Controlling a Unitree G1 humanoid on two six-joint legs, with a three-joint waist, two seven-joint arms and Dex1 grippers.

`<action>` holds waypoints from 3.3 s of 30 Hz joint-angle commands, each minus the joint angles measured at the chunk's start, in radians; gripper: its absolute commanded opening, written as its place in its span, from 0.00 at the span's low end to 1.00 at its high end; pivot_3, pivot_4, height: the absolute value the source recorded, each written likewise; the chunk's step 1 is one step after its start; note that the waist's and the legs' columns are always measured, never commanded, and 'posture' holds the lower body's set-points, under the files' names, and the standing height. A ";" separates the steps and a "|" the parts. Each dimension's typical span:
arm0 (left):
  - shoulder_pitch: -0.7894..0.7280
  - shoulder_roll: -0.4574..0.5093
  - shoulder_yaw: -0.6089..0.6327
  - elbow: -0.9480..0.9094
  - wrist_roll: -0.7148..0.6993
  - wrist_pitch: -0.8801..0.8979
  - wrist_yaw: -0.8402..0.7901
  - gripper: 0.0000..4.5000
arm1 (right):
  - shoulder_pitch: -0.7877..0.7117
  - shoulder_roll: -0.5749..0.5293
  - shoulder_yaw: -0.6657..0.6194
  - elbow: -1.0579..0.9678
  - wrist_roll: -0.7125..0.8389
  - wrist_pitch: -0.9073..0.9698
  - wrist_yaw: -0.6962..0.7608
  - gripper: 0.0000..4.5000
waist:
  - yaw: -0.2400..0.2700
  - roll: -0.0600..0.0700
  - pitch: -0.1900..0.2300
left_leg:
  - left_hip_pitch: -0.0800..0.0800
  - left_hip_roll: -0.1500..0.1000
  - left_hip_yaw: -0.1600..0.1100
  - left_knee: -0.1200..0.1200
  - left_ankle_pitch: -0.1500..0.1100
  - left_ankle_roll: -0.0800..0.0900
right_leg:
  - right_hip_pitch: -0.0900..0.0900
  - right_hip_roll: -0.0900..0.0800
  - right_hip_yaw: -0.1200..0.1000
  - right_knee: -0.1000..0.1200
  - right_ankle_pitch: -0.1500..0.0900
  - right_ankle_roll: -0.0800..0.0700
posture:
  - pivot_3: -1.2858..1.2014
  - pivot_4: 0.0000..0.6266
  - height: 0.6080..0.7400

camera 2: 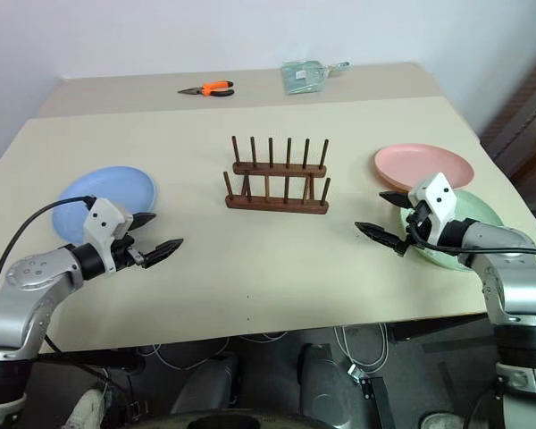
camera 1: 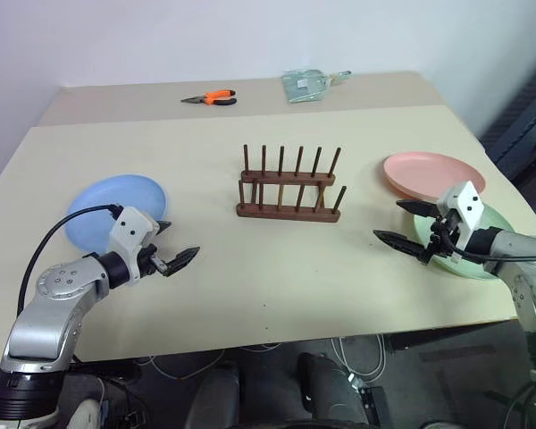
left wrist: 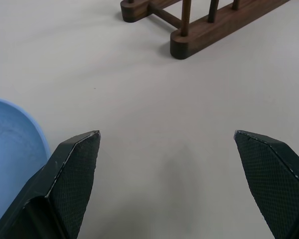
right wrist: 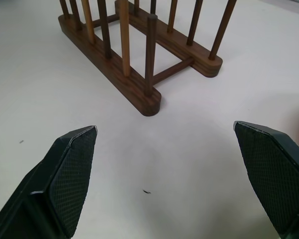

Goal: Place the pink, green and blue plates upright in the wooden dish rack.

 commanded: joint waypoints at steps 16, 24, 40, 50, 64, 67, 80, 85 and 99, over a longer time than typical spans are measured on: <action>-0.424 -0.085 -0.271 0.522 0.155 -0.217 -0.146 0.98 | 0.066 0.120 0.103 -0.272 0.075 0.137 -0.071 1.00 | 0.002 -0.001 -0.001 | 0.000 -0.001 -0.001 0.001 0.000 0.000 | 0.001 0.000 -0.001 0.001 0.001 0.000 | 0.52 0.24 1.00; -0.807 -0.210 -0.379 1.185 0.276 -0.536 -0.366 0.98 | 0.197 0.192 0.135 -0.492 0.093 0.218 -0.199 1.00 | 0.011 -0.002 -0.001 | -0.001 -0.001 -0.001 0.002 0.000 0.000 | 0.000 0.000 -0.001 0.000 0.004 0.000 | 0.52 0.24 1.00; -0.891 -0.339 -0.344 1.378 0.342 -0.689 -0.412 0.17 | 0.241 0.131 0.108 -0.543 0.093 0.235 -0.231 1.00 | 0.022 -0.004 -0.002 | 0.000 -0.001 -0.001 0.002 0.000 0.000 | 0.001 0.000 -0.001 0.001 0.002 0.005 | 0.52 0.24 1.00; -0.506 -0.272 -0.390 0.457 0.246 -0.245 -0.428 0.17 | 0.214 0.037 0.079 -0.500 0.103 0.236 -0.156 1.00 | 0.016 -0.004 -0.001 | -0.001 -0.001 -0.001 0.001 0.000 0.001 | 0.000 0.000 -0.001 0.001 0.004 0.002 | 0.52 0.24 1.00; -0.556 -0.229 -0.517 0.515 0.310 -0.276 -0.457 0.17 | 0.304 -0.008 0.047 -0.496 0.107 0.245 -0.098 1.00 | 0.025 -0.004 -0.001 | -0.001 -0.001 -0.001 0.003 0.000 0.001 | 0.001 0.000 -0.001 0.001 0.000 0.001 | 0.52 0.24 1.00; -0.588 -0.241 -0.531 0.582 0.315 -0.314 -0.476 0.17 | 0.319 -0.004 0.041 -0.506 0.101 0.245 -0.106 1.00 | 0.025 -0.004 -0.001 | -0.001 -0.001 -0.001 0.003 0.000 0.001 | 0.001 0.000 -0.001 0.001 0.000 0.001 | 0.52 0.24 1.00; -0.541 -0.149 -0.452 0.540 0.271 -0.249 -0.475 0.93 | 0.315 -0.014 0.094 -0.437 -0.032 0.191 -0.175 0.49 | 0.018 -0.004 -0.001 | 0.000 0.000 -0.001 0.002 0.000 0.001 | 0.001 0.000 -0.001 0.001 0.000 0.001 | 0.52 0.24 1.00; -0.356 -0.058 -0.401 0.243 0.178 -0.088 -0.472 0.38 | 0.297 -0.005 0.121 -0.415 -0.069 0.179 -0.186 0.00 | -0.001 -0.004 -0.002 | 0.001 0.001 -0.001 -0.001 0.000 0.001 | 0.000 0.000 -0.001 0.002 0.000 0.001 | 0.52 0.24 1.00; -0.347 -0.344 -0.549 0.191 0.400 0.058 0.027 0.17 | 0.064 0.101 0.266 -0.133 -0.305 0.034 -0.326 0.00 | 0.013 -0.004 -0.002 | 0.002 0.000 -0.001 0.002 0.000 0.001 | 0.003 0.000 0.000 0.002 0.000 0.002 | 0.52 0.24 1.00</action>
